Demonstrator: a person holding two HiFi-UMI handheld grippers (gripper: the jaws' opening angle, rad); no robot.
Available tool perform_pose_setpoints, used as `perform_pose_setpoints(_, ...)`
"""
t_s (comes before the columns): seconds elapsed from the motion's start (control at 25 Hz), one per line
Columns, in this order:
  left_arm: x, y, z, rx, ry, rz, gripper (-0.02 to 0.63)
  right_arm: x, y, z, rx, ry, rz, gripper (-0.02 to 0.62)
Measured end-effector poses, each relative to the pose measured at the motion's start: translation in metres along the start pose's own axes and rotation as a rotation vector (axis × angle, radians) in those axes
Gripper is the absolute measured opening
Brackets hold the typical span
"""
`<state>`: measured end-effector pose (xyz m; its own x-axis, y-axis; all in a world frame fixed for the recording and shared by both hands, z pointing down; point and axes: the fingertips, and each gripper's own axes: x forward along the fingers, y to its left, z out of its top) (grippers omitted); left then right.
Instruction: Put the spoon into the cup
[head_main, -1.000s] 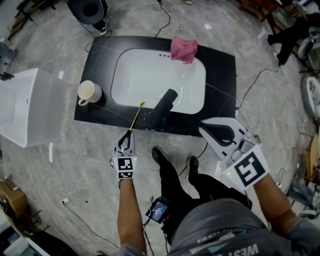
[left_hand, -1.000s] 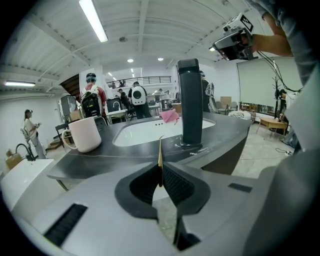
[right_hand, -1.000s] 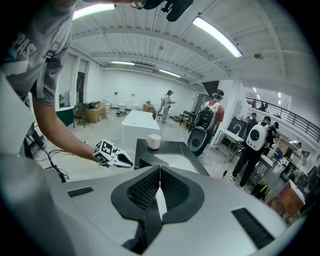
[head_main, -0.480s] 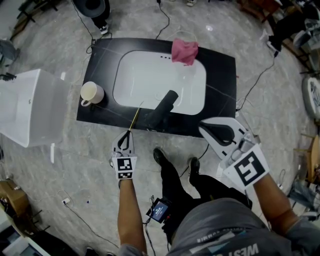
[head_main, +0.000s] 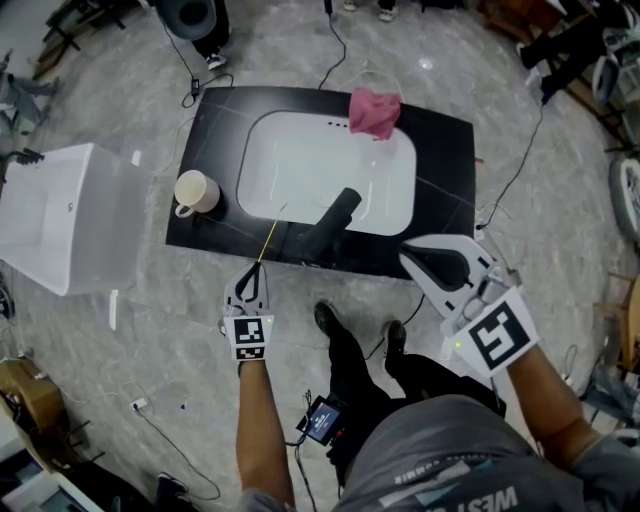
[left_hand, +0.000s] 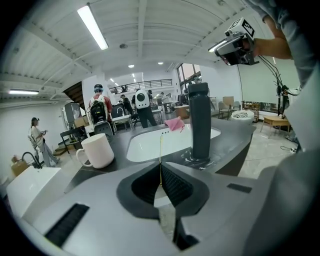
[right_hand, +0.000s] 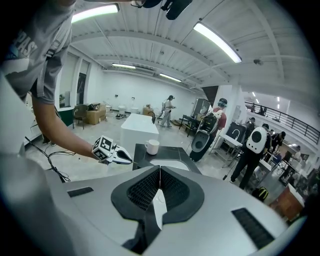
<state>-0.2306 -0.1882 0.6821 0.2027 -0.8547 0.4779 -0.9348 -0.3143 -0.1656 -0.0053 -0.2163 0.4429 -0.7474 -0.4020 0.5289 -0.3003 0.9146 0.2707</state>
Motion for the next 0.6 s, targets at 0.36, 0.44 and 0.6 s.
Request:
perform_pose_setpoints(0.36,-0.013,0.018,0.021,0.029,-0.010,0.026,0.005,-0.007,-0.007,0.012,-0.009,-0.031,-0.015,0.031)
perform_pose_setpoints(0.44,-0.017,0.023,0.026,0.035,-0.014,0.035,0.005,-0.008,-0.008,0.016,-0.013,-0.038,-0.019,0.031)
perform_pose_setpoints(0.6,-0.024,0.035,0.035,0.041,-0.019,0.054,0.005,-0.011,-0.011,0.023,-0.016,-0.051,-0.027,0.031)
